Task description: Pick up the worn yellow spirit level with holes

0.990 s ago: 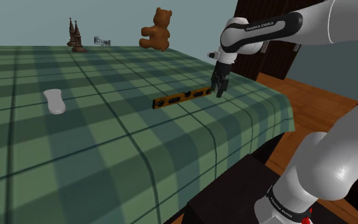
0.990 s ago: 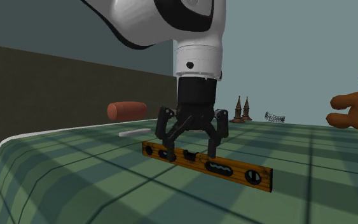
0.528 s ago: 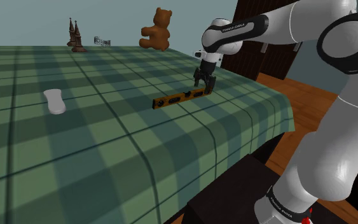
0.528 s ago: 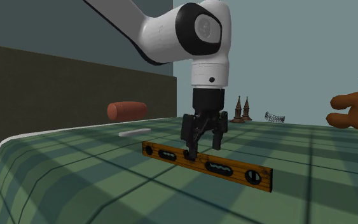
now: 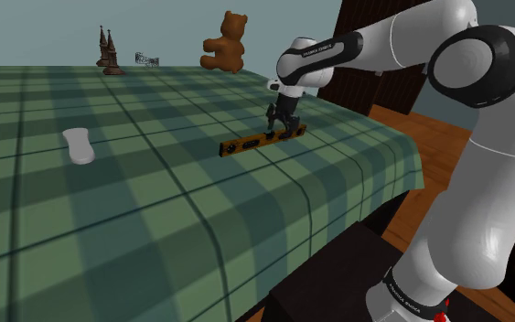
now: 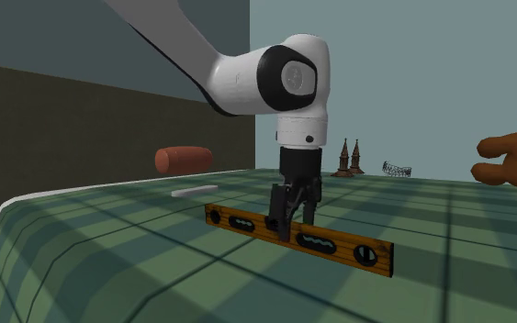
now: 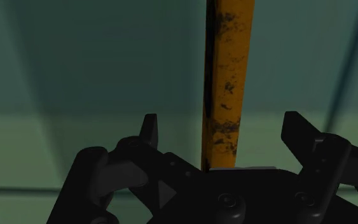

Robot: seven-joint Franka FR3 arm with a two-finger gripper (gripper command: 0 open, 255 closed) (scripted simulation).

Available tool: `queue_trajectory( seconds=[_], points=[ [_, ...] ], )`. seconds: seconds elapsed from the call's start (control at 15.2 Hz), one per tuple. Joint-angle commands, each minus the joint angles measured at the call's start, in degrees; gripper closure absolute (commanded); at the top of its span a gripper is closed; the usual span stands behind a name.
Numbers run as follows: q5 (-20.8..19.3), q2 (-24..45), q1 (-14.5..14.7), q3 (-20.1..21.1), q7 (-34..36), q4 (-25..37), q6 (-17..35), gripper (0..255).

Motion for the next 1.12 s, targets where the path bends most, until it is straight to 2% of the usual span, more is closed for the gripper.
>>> queue_trajectory(
  seconds=[0.0,0.13,0.2,0.79,1.06],
  points=[
    [0.35,0.54,-0.06,0.04,-0.40,-0.96,1.48,0],
    [0.44,0.69,-0.07,0.06,-0.48,-1.23,1.88,0],
    [0.45,0.67,-0.07,0.06,-0.50,-1.36,1.99,255],
    [0.45,0.70,-0.07,0.06,-0.49,-1.22,1.88,255],
    [-0.19,-0.31,0.00,-0.04,0.10,0.70,-0.94,255]
  ],
)
